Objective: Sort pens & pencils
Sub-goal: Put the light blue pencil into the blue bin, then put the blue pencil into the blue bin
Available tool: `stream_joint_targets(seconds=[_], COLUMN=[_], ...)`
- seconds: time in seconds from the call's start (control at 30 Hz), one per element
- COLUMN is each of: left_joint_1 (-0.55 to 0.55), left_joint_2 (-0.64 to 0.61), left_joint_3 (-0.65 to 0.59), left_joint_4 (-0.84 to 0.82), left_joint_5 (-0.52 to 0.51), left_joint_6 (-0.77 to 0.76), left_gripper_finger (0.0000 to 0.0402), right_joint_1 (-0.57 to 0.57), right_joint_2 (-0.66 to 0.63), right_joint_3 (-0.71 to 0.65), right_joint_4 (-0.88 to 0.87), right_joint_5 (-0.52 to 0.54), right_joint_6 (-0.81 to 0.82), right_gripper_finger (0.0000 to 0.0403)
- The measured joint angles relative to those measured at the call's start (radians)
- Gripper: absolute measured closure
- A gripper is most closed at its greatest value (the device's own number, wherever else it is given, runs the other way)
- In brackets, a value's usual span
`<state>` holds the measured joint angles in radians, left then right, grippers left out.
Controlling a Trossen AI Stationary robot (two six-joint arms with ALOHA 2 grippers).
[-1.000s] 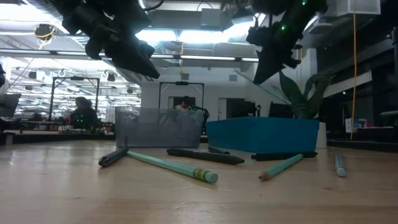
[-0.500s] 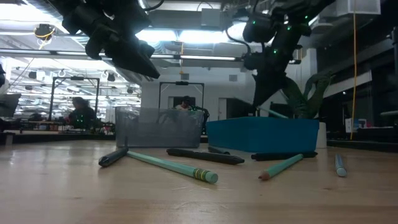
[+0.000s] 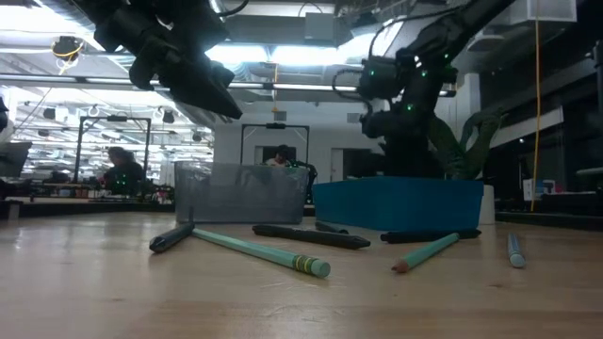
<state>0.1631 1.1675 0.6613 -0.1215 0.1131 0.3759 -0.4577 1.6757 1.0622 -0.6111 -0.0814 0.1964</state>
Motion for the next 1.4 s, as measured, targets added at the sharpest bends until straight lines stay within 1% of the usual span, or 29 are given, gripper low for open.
stream_joint_targets(seconds=[0.07, 0.2, 0.3, 0.57, 0.87, 1.0, 1.07, 1.23, 1.4], left_joint_1=[0.0, 0.0, 0.0, 0.0, 0.0, 0.0, 0.0, 0.0, 0.0], left_joint_2=[0.0, 0.0, 0.0, 0.0, 0.0, 0.0, 0.0, 0.0, 0.0], left_joint_3=[0.0, 0.0, 0.0, 0.0, 0.0, 0.0, 0.0, 0.0, 0.0], left_joint_4=[0.0, 0.0, -0.001, -0.016, -0.021, -0.021, -0.021, -0.02, -0.02], left_joint_5=[0.0, 0.0, 0.0, 0.0, 0.0, -0.002, -0.023, -0.097, -0.1], left_joint_6=[0.0, 0.0, -0.002, -0.006, -0.002, 0.0, 0.001, 0.0, -0.005], left_gripper_finger=[0.0388, 0.0388, 0.0388, 0.0388, 0.0388, 0.0388, 0.0388, 0.0388, 0.0388], right_joint_1=[-0.009, -0.012, -0.012, -0.019, -0.019, -0.019, -0.019, -0.018, -0.018], right_joint_2=[0.018, 0.042, 0.043, 0.043, 0.043, 0.043, 0.043, 0.005, -0.088], right_joint_3=[0.0, 0.0, 0.0, 0.0, 0.0, 0.0, 0.0, 0.0, 0.0], right_joint_4=[0.001, 0.013, 0.04, 0.047, 0.054, 0.082, 0.099, 0.108, 0.109], right_joint_5=[-0.025, -0.025, -0.026, -0.026, -0.019, -0.018, -0.018, -0.019, -0.025], right_joint_6=[-0.014, -0.037, -0.049, -0.049, -0.077, -0.107, -0.13, -0.18, -0.183], right_gripper_finger=[0.0377, 0.0377, 0.0377, 0.0376, 0.0334, 0.0329, 0.0328, 0.0328, 0.0328])
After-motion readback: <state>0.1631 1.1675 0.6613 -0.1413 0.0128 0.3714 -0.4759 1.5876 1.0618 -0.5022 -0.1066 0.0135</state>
